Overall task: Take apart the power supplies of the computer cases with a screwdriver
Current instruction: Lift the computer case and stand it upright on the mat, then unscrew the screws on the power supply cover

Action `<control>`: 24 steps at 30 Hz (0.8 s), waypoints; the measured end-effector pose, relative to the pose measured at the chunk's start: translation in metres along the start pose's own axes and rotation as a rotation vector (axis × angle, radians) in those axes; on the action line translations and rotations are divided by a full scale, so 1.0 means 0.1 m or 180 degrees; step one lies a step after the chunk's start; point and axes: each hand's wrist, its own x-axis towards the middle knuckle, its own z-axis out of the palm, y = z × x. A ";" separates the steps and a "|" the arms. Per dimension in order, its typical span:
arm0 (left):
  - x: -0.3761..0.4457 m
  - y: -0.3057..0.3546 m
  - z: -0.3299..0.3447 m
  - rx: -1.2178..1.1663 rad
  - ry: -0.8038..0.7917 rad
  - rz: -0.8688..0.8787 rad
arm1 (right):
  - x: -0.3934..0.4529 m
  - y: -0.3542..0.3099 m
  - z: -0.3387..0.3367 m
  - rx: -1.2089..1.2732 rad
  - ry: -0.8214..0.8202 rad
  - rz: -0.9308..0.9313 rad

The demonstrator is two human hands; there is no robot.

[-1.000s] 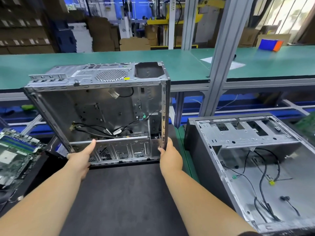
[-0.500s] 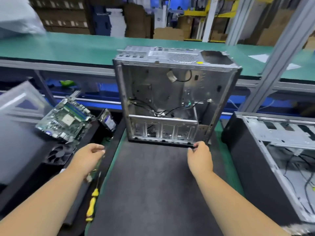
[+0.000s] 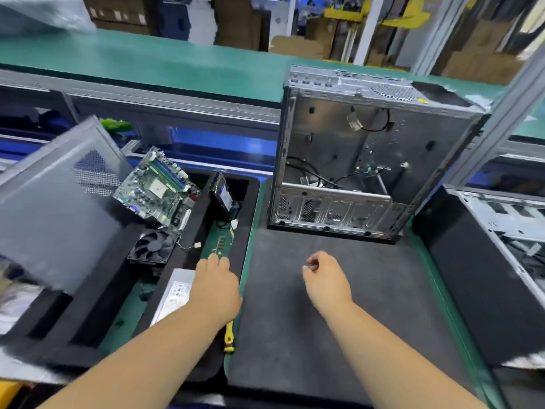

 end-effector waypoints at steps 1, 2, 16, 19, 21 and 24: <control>-0.02 -0.01 0.04 0.0039 -0.0015 0.0080 | -0.05 -0.03 0.03 -0.0036 0.0004 -0.0006; -0.03 -0.03 0.08 0.0014 0.0006 0.0162 | -0.10 -0.06 0.05 -0.0072 -0.0011 -0.0010; -0.25 -0.66 0.27 -0.1629 -0.0821 -0.1052 | -0.58 -0.74 0.86 -0.0597 -0.0850 -0.0558; -0.27 -0.75 0.29 -0.1771 -0.0826 -0.1126 | -0.64 -0.84 1.00 -0.0633 -0.0858 -0.0434; -0.30 -0.81 0.30 -0.1793 -0.0793 -0.1171 | -0.66 -0.91 1.05 -0.0532 -0.0854 -0.0408; -0.35 -0.90 0.29 -0.1887 -0.0686 -0.1212 | -0.67 -1.00 1.06 -0.0462 -0.0809 -0.0445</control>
